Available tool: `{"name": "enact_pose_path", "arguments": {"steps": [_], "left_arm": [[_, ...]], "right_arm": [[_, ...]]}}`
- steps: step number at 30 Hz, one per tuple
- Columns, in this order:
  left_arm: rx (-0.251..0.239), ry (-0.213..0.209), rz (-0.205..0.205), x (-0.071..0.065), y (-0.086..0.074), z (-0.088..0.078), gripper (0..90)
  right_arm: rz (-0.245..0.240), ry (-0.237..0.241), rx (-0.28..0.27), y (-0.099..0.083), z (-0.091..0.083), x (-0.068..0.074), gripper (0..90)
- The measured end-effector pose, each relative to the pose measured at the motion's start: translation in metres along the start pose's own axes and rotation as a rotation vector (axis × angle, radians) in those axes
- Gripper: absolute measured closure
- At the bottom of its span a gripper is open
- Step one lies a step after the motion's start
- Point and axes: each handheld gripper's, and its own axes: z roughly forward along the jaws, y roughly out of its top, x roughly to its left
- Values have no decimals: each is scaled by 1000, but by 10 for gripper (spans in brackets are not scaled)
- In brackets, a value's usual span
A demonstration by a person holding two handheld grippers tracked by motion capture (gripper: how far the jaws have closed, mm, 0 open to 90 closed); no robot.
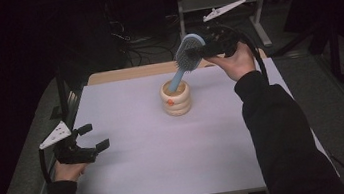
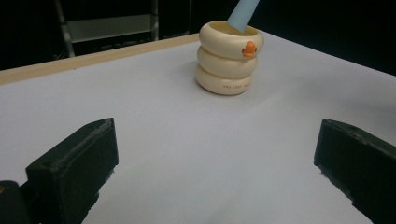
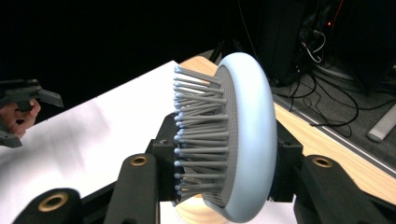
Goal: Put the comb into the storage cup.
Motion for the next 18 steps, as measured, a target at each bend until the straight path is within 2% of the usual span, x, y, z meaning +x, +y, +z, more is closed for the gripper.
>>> {"name": "enact_pose_path", "arguments": {"steps": [8, 18], "left_arm": [[29, 4, 6, 0, -6, 3, 0], [44, 2, 4, 1, -11, 4, 0]], "right_arm": [[-13, -4, 23, -3, 15, 1, 553], [15, -2, 40, -18, 35, -8, 552]]}}
